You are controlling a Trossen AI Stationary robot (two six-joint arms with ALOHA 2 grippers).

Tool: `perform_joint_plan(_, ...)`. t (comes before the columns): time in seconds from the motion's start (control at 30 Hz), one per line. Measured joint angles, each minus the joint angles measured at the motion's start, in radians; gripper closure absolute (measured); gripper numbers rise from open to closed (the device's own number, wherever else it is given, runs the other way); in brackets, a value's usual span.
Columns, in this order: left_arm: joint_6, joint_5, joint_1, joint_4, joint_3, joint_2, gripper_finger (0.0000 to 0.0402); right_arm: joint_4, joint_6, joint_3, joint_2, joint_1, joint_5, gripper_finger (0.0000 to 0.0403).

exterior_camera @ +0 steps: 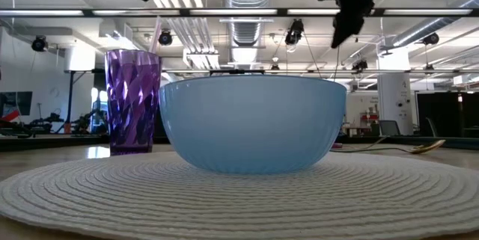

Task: Pick & Place Utensil
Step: Put the spoon into the bowl

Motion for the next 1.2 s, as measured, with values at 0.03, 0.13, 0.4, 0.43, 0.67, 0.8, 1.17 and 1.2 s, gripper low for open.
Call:
perform_joint_plan(0.03, -0.003, 0.010, -0.003, 0.031, -0.026, -0.008, 0.0188, -0.013, 0.006, -0.016, 0.000, 0.000, -0.001, 0.0202)
perform_joint_plan(0.13, -0.024, 0.019, -0.012, 0.111, -0.099, -0.025, 0.0188, -0.053, 0.027, -0.061, 0.000, 0.001, -0.004, 0.0202)
perform_joint_plan(0.4, -0.048, 0.027, -0.021, 0.187, -0.190, -0.026, 0.0188, -0.052, 0.074, -0.196, 0.000, 0.066, -0.007, 0.0202)
perform_joint_plan(0.43, -0.049, 0.028, -0.021, 0.189, -0.190, -0.026, 0.0188, -0.042, 0.083, -0.212, 0.000, 0.079, -0.007, 0.0202)
perform_joint_plan(0.67, -0.050, 0.044, -0.025, 0.190, -0.152, -0.028, 0.0188, 0.099, 0.123, -0.329, 0.000, 0.196, -0.002, 0.0202)
perform_joint_plan(0.8, -0.051, 0.046, -0.037, 0.189, -0.133, -0.028, 0.0188, 0.192, 0.131, -0.392, 0.000, 0.243, 0.017, 0.0202)
perform_joint_plan(1.17, -0.149, 0.050, -0.109, 0.189, -0.133, -0.027, 0.0188, 0.265, 0.174, -0.464, 0.000, 0.262, 0.125, 0.0202)
perform_joint_plan(1.2, -0.158, 0.049, -0.118, 0.189, -0.133, -0.026, 0.0188, 0.267, 0.177, -0.466, 0.001, 0.262, 0.135, 0.0202)
